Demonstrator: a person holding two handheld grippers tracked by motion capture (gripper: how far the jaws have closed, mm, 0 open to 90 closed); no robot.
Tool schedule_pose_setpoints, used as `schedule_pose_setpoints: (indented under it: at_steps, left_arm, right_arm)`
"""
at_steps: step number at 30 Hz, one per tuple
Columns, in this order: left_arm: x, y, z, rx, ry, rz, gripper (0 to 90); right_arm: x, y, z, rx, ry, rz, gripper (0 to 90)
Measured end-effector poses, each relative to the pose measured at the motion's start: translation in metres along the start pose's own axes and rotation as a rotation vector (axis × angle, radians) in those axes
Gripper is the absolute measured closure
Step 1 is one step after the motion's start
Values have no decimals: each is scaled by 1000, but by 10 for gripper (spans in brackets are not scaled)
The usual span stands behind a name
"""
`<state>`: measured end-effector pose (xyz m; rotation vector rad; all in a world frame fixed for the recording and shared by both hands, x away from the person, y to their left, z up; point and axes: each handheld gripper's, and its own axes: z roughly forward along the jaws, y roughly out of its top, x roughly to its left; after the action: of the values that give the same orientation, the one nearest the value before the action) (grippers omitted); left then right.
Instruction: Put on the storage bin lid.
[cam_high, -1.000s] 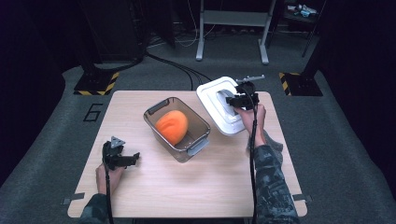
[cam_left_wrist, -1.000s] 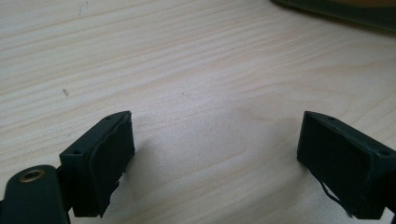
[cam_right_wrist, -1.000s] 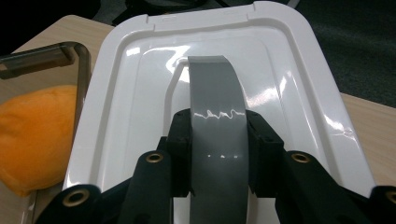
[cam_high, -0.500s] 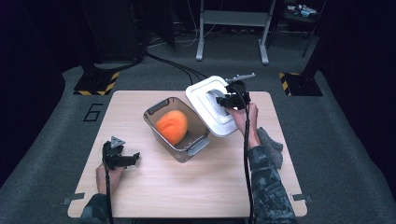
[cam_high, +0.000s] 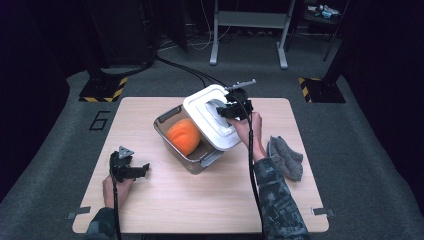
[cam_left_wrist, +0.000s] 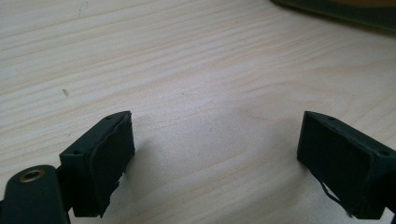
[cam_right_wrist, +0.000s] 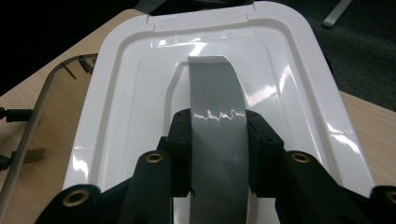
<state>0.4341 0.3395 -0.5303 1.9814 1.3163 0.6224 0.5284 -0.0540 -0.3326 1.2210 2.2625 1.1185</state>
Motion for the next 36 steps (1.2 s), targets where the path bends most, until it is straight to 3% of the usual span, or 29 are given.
schedule_pose_setpoints:
  at_steps: [20,36]
  left_arm:
    - [0,0,0,6,1,1,108]
    - [0,0,0,-2,-2,-6,108]
  right_arm:
    - [44,-1,34,69,60,-38,664]
    - [63,-2,57,102,80,-40,664]
